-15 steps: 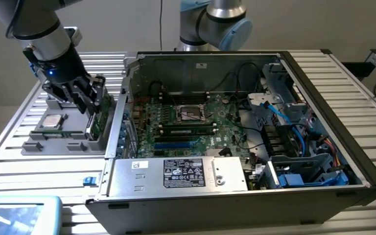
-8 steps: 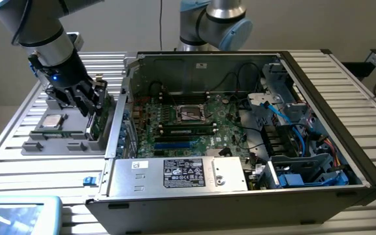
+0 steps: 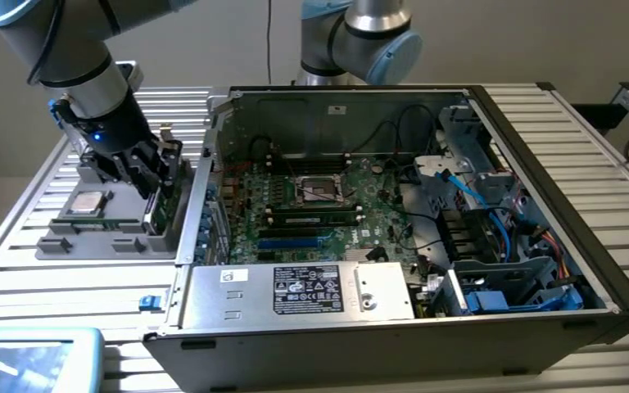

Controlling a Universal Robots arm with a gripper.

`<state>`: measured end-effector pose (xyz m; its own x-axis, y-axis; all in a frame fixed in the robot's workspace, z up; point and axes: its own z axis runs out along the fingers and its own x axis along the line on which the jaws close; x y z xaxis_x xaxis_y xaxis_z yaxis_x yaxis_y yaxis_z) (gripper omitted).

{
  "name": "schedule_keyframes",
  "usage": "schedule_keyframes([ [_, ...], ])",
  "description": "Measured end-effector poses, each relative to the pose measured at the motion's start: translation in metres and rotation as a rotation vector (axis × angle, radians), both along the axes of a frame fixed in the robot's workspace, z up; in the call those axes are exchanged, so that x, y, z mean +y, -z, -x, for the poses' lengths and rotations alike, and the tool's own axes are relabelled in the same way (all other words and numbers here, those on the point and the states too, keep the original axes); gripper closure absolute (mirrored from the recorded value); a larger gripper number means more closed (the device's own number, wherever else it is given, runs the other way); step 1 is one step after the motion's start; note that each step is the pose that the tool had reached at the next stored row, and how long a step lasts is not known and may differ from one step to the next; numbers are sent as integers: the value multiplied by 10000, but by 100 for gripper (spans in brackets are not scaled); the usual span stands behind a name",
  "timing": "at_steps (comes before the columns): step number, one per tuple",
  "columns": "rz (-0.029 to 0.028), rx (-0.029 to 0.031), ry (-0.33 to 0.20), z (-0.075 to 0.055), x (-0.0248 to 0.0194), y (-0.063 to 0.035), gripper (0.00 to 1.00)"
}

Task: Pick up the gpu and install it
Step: 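Pick up the gpu and move the gpu toward the slot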

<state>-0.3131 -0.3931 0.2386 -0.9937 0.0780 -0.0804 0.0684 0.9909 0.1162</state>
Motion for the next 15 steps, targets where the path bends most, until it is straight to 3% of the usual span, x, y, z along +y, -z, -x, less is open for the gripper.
schedule_keyframes([
  [15,1,2,20,-28,31,89,56],
])
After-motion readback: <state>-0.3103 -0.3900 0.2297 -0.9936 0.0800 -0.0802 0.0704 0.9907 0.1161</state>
